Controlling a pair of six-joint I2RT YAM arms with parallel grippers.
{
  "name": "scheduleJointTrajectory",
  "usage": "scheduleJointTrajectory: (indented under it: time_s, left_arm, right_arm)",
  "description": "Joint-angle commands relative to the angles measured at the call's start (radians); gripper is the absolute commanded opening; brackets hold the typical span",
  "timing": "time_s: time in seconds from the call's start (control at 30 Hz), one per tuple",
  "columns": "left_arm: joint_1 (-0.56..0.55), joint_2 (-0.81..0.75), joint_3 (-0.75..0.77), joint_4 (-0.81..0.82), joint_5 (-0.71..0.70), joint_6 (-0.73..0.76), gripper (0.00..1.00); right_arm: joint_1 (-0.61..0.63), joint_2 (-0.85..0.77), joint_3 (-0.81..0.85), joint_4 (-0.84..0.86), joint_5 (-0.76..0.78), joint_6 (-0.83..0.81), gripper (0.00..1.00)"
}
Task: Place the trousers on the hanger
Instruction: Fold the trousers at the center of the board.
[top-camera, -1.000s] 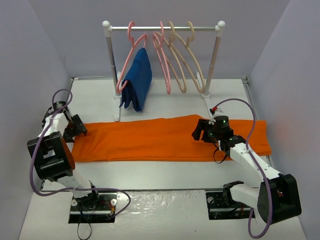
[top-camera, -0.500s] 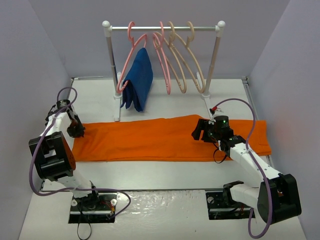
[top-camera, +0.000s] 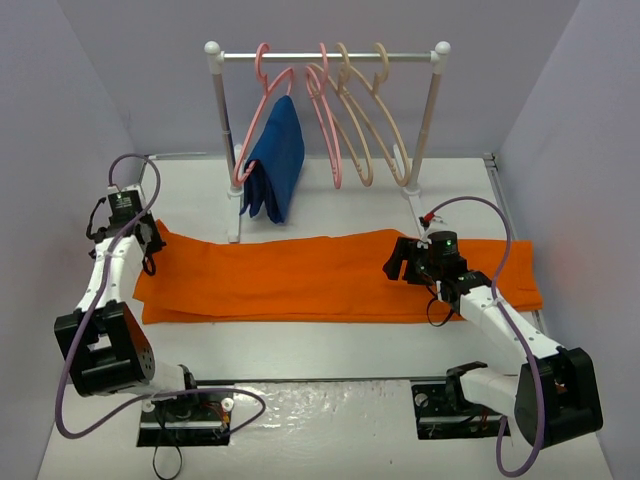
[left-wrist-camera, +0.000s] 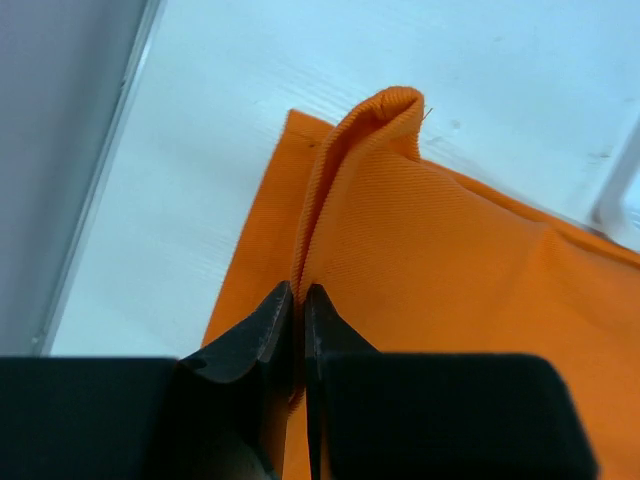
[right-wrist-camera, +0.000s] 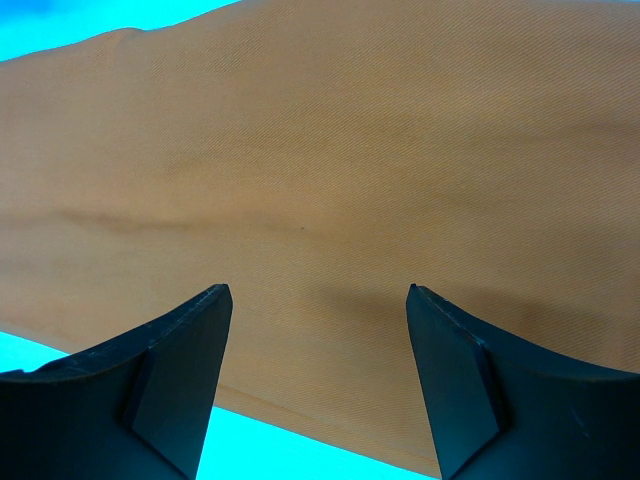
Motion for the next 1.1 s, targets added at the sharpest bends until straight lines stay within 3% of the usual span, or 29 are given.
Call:
scheduleJointTrajectory:
  time_s: [0.0, 0.27, 0.43, 0.5, 0.53, 0.67, 0.9, 1.07]
  left_arm:
    - [0.018, 0.083, 0.027, 0.006, -0.159, 0.001, 0.08]
    - [0.021, 0.234, 0.13, -0.15, -0.313, -0.075, 0.16]
    - [0.025, 0.271, 0.193, -0.212, -0.42, -0.121, 0.32]
    - [0.025, 0.249, 0.198, -0.219, -0.437, -0.141, 0.46]
    - [0.025, 0.247, 0.199, -0.215, -0.437, -0.142, 0.47]
    - [0.014, 0.121, 0.144, -0.173, -0.36, -0.178, 0.7]
    - [-0.136, -0.111, -0.047, -0.081, -0.122, -0.272, 0.74]
    - [-0.121, -0.053, -0.054, 0.078, -0.053, -0.215, 0.73]
  right_arm:
    - [0.007, -0.008, 0.002, 0.053, -0.002, -0.003, 0.68]
    - [0.007, -0.009, 0.002, 0.048, 0.019, -0.004, 0.68]
    - [0.007, -0.007, 0.003, 0.044, 0.025, -0.005, 0.68]
    - [0.007, -0.009, 0.004, 0.037, 0.037, -0.008, 0.68]
    - [0.007, -0.009, 0.004, 0.037, 0.037, -0.008, 0.68]
    - [0.007, -0.012, 0.008, 0.027, 0.055, -0.011, 0.68]
    - [0.01, 0.004, 0.019, 0.019, 0.071, -0.011, 0.68]
    - [0.009, -0.007, 0.016, 0.018, 0.052, -0.008, 0.68]
